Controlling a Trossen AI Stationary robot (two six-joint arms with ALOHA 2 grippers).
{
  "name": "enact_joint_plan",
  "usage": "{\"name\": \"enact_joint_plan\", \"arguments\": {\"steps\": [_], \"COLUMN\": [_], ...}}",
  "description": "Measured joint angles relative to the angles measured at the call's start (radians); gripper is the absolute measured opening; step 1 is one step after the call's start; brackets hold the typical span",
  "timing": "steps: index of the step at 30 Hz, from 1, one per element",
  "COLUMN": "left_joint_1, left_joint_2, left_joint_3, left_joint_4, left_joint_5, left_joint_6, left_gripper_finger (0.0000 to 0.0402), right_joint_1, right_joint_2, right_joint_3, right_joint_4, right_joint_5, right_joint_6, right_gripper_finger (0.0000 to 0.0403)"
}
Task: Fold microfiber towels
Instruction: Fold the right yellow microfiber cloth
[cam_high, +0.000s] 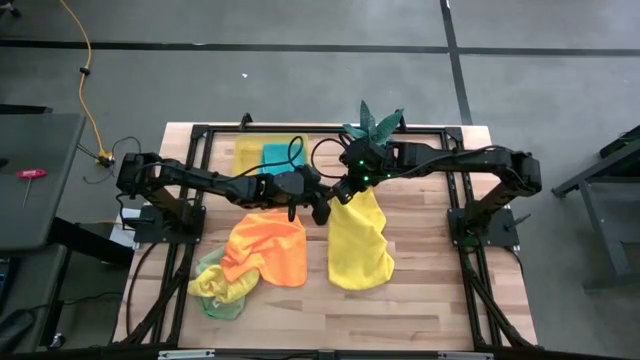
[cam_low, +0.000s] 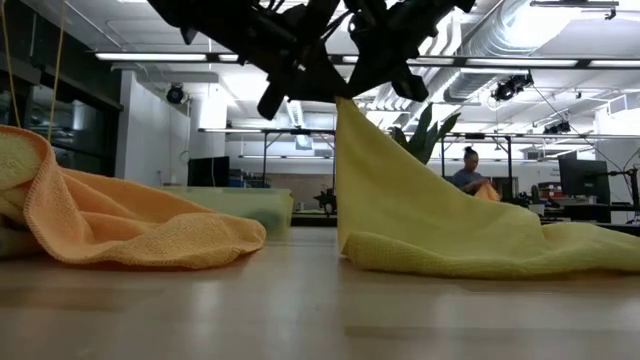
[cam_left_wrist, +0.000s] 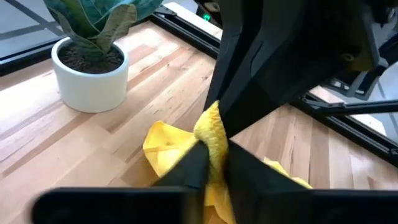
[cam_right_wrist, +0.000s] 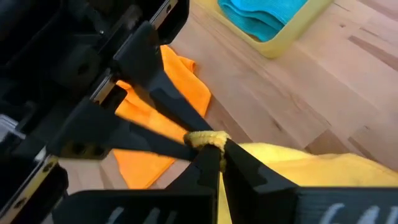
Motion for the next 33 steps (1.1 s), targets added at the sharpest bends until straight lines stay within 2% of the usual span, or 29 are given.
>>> {"name": "enact_joint_plan", "arguments": {"steps": [2, 7, 13, 16, 20, 24, 28, 33], "left_joint_1": [0.000, 0.001, -0.015, -0.023, -0.037, -0.049, -0.054, -0.054], "left_joint_2": [0.000, -0.003, -0.002, -0.002, -0.002, -0.002, -0.002, -0.002], "left_joint_3": [0.000, 0.001, 0.000, 0.000, -0.001, -0.001, -0.001, -0.001], "left_joint_4": [-0.016, -0.136, -0.237, -0.252, -0.260, -0.263, -0.267, -0.267], "left_joint_5": [0.014, 0.052, 0.068, 0.068, 0.064, 0.064, 0.065, 0.065], "left_joint_6": [0.007, 0.008, 0.031, 0.042, 0.037, 0.037, 0.035, 0.033], "left_gripper_finger": [0.0009, 0.0005, 0.0002, 0.0002, 0.0001, 0.0001, 0.0001, 0.0000], "right_joint_1": [-0.001, -0.027, -0.042, -0.042, -0.055, -0.085, -0.114, -0.140], "right_joint_2": [0.000, -0.025, -0.051, -0.068, -0.118, -0.130, -0.096, -0.049], "right_joint_3": [0.000, 0.000, -0.044, -0.153, -0.342, -0.481, -0.568, -0.594], "right_joint_4": [-0.005, -0.122, -0.370, -0.362, -0.178, 0.095, 0.290, 0.376], "right_joint_5": [-0.003, 0.002, 0.083, 0.085, 0.101, 0.115, 0.139, 0.197], "right_joint_6": [-0.030, -0.078, -0.189, -0.221, -0.200, -0.167, -0.184, -0.212], "right_gripper_finger": [0.0000, 0.0017, 0.0095, 0.0139, 0.0176, 0.0181, 0.0181, 0.0181]}}
